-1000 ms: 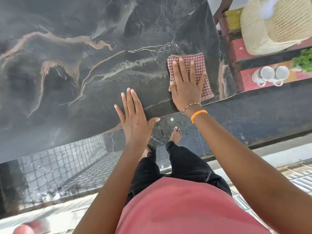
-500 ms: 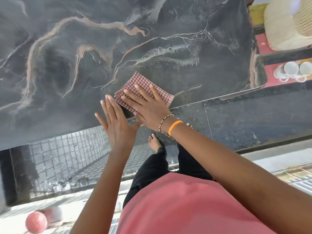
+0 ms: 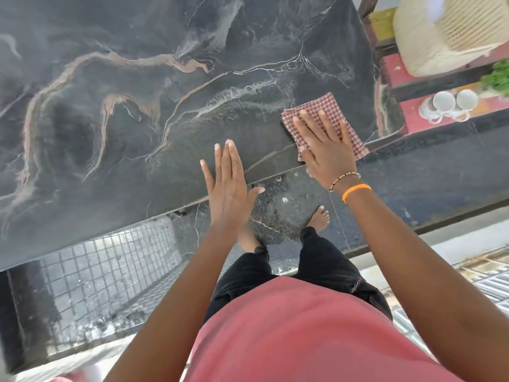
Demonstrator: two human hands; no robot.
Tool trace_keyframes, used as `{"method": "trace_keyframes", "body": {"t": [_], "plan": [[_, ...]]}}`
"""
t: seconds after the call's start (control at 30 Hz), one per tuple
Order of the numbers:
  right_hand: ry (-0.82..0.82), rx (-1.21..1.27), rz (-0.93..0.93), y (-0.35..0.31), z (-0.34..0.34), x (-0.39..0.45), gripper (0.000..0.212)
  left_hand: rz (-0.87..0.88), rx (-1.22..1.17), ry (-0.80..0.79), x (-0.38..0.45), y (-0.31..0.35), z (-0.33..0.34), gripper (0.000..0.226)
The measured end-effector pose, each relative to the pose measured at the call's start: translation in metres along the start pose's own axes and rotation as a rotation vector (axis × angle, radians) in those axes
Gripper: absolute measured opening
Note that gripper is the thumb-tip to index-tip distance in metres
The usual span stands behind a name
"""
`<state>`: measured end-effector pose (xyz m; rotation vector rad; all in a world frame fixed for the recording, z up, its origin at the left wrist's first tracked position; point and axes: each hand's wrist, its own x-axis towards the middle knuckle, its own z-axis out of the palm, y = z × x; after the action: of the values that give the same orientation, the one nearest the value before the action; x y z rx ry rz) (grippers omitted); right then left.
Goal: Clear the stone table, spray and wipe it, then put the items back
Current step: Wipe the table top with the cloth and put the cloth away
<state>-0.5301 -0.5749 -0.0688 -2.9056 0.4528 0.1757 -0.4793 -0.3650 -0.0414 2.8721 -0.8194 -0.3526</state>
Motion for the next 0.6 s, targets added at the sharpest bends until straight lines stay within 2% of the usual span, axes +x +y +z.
{"method": "trace_keyframes", "body": {"t": [0.23,0.37,0.43,0.53,0.6], "plan": [[0.054,0.055,0.182,0.091,-0.013,0.009,0.056,0.092,0.036,-0.031,0.023,0.064,0.010,0.096],[0.107,0.178,0.181,0.134,-0.016,0.015,0.058,0.150,0.021,-0.058,0.040,0.125,0.014,0.095],[0.106,0.545,0.215,0.151,-0.019,0.024,0.056,0.189,-0.028,-0.053,0.048,0.156,0.015,0.093],[0.114,1.425,0.583,0.177,-0.027,0.025,0.040,0.230,-0.169,-0.047,0.061,0.202,0.014,0.087],[0.072,1.847,0.769,0.197,-0.025,0.018,0.029,0.222,-0.328,-0.051,0.070,0.229,0.012,0.082]]}}
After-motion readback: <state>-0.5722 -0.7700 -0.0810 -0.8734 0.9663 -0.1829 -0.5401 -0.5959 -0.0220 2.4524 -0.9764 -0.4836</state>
